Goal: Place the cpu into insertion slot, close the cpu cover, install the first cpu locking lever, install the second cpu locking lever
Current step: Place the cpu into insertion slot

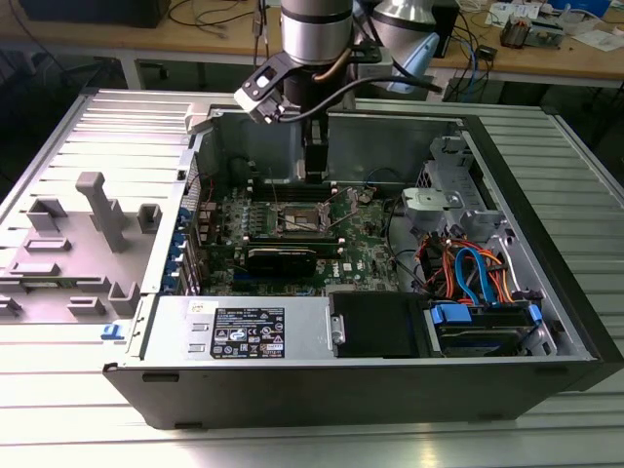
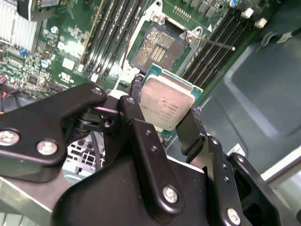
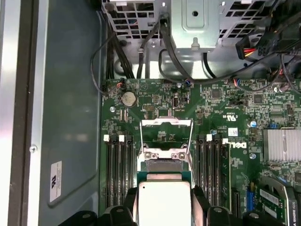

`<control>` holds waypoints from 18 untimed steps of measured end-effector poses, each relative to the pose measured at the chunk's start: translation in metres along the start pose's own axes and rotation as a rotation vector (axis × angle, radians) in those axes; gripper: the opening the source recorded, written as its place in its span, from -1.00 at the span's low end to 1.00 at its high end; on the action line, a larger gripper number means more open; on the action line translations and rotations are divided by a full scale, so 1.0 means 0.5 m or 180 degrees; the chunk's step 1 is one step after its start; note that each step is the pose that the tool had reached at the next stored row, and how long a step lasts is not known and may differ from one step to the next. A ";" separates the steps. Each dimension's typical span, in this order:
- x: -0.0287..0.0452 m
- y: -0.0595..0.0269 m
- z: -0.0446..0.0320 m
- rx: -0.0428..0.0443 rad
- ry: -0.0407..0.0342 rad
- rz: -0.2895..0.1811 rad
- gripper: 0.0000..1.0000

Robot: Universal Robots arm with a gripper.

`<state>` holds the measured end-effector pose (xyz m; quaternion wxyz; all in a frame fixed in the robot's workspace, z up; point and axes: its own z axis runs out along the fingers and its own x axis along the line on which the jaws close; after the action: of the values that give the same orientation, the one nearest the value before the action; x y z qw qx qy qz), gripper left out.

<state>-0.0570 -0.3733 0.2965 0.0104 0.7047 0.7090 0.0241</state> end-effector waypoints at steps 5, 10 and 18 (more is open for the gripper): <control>-0.002 -0.011 0.026 0.0000 -0.0002 0.0005 0.08; -0.003 -0.017 0.047 0.0000 -0.0003 0.0007 0.08; -0.003 -0.020 0.080 0.0001 -0.0004 0.0007 0.08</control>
<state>-0.0649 -0.3742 0.2561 0.0107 0.7054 0.7083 0.0236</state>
